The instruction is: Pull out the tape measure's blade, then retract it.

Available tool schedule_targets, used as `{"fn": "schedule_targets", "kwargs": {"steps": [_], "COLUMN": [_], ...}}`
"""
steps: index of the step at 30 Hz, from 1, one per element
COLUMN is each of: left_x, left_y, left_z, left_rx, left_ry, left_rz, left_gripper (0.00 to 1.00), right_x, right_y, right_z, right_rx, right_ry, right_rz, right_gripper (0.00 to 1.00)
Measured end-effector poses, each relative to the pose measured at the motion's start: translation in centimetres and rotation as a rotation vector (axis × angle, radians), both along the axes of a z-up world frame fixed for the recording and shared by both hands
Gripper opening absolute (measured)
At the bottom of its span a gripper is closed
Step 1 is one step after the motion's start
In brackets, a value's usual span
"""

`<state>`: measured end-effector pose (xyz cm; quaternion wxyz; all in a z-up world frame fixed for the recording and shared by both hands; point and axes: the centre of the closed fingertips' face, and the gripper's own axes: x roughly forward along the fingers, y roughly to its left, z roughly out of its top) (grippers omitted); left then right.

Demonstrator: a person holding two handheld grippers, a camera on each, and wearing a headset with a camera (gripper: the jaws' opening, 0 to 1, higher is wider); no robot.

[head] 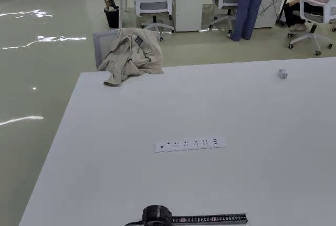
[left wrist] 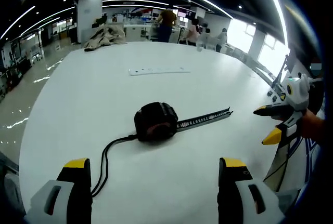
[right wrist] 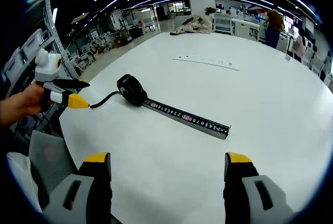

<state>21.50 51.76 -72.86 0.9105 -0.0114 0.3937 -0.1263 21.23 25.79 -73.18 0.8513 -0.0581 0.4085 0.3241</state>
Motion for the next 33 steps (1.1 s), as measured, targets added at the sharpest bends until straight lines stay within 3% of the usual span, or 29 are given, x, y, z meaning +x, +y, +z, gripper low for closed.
{"fn": "schedule_targets", "kwargs": {"steps": [7,19,33], "left_x": [-0.3,-1.7,-3.2], "left_y": [-0.2,0.0,-0.3], "left_z": [0.8,1.7,2.3], "left_rx": [0.009,0.018,0.025], "left_ry": [-0.007,0.0,0.011], "left_rz": [0.011,0.038,0.055], "left_gripper": [1.0,1.0,0.99], "right_x": [-0.5,-2.2,-3.3], "right_y": [-0.3,-0.1,-0.3], "right_z": [1.1,1.5,2.7], "right_rx": [0.005,0.0,-0.019], "right_ry": [-0.018,-0.011,-0.041], "right_rz": [-0.001,0.003,-0.053], "right_gripper": [0.93,0.94,0.97]}}
